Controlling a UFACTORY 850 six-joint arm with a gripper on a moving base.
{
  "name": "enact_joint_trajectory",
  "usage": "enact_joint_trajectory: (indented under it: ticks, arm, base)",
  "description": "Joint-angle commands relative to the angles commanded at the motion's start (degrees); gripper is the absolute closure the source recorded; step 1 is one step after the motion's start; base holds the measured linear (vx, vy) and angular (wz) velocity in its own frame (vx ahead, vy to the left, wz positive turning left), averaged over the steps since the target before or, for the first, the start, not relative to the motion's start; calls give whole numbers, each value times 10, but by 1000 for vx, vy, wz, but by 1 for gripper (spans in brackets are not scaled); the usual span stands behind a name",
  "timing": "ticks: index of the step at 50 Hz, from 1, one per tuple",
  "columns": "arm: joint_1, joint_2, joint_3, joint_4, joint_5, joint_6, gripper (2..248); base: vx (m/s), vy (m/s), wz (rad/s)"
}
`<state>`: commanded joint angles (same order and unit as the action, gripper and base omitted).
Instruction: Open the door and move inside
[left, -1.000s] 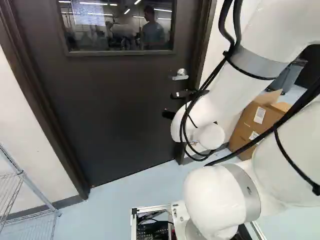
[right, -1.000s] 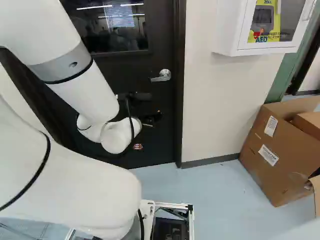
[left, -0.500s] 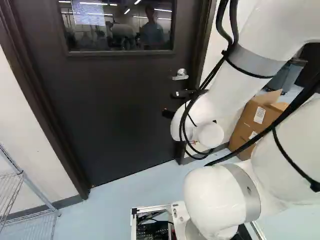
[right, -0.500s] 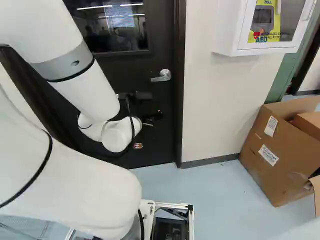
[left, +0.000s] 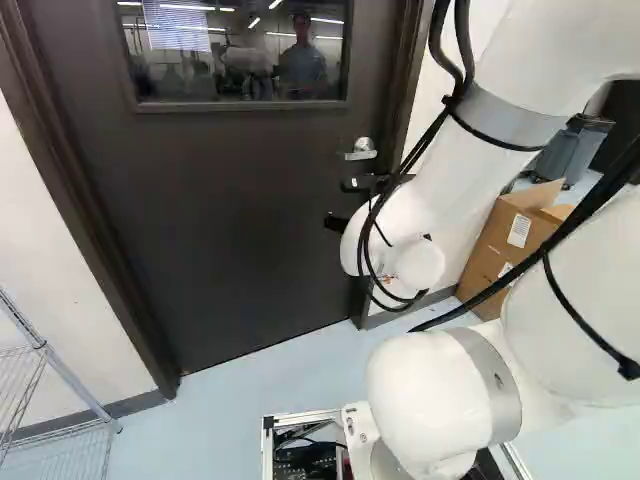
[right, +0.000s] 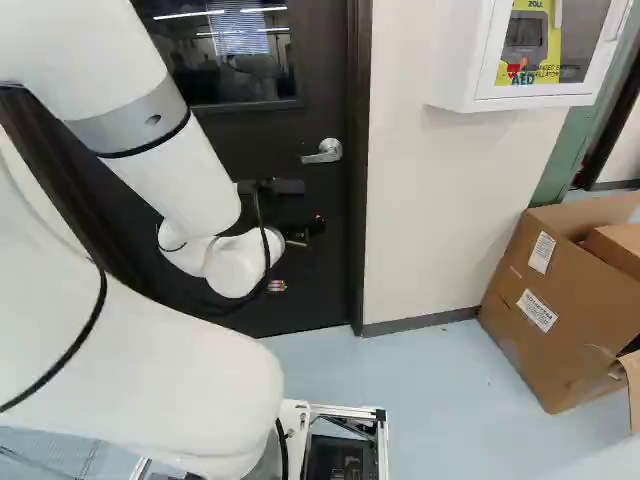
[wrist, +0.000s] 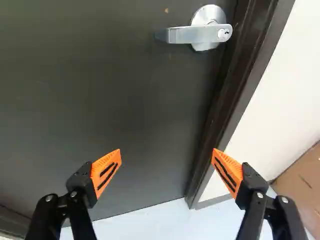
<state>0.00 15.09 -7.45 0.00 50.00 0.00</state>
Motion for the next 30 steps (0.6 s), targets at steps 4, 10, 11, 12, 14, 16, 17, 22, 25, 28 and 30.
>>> enact_joint_trajectory:
  ticks: [4, 10, 11, 12, 14, 16, 17, 22, 25, 28, 30]
  arm:
    - [0, 4, -3, 0, 0, 0, 3]
    - [0, 9, -7, 0, 0, 0, 3]
    - [0, 10, -8, 0, 0, 0, 3]
    - [0, 11, -8, 0, 0, 0, 3]
    - [0, 12, -10, 0, 0, 0, 3]
    - [0, 14, -11, 0, 0, 0, 3]
    - [0, 15, -12, 0, 0, 0, 3]
    - [0, 18, -16, 0, 0, 0, 3]
    - [0, 21, -19, 0, 0, 0, 3]
    - [0, 23, -21, 0, 0, 0, 3]
    - [0, 24, -23, 0, 0, 0, 3]
  base:
    - [0, 0, 0]
    - [0, 0, 0]
    - [0, 0, 0]
    - [0, 0, 0]
    - [0, 0, 0]
    - [0, 0, 0]
    - [0, 0, 0]
    - [0, 0, 0]
    - [0, 0, 0]
    - [0, 0, 0]
    - [0, 0, 0]
